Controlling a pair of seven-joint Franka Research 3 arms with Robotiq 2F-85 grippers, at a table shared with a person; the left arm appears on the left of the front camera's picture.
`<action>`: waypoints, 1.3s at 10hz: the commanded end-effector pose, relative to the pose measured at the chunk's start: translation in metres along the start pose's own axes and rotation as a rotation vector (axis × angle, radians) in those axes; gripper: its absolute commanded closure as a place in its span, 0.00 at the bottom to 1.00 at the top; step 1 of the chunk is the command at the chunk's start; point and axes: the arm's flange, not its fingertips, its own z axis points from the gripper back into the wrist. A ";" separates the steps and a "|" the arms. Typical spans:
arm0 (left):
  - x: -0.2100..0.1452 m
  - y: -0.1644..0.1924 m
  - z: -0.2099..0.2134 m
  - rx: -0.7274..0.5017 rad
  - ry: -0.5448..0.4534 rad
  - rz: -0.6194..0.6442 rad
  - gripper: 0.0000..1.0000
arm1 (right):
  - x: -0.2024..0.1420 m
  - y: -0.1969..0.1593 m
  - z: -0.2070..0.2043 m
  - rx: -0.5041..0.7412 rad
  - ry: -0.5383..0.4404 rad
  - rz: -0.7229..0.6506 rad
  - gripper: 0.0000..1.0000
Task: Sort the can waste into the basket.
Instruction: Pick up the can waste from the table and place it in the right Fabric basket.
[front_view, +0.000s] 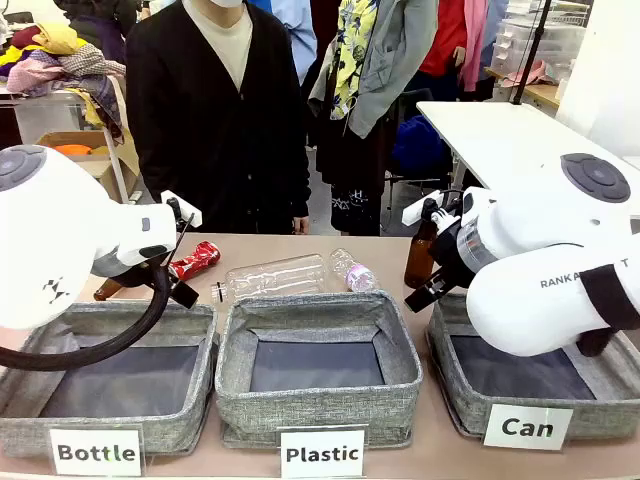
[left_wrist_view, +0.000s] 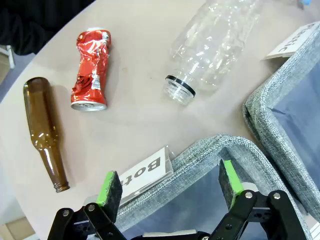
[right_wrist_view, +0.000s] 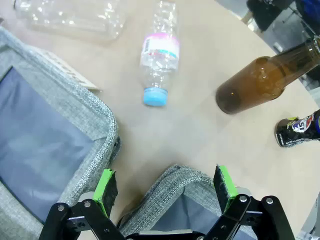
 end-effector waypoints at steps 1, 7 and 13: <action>0.000 0.001 0.000 0.001 0.000 0.001 0.00 | 0.000 0.000 0.000 0.000 0.000 0.000 0.00; 0.000 0.001 0.000 0.001 0.000 0.001 0.00 | 0.000 0.000 0.000 0.000 0.000 0.000 0.00; 0.000 0.001 0.000 0.001 0.000 0.001 0.00 | 0.000 0.000 0.000 0.000 0.000 0.000 0.00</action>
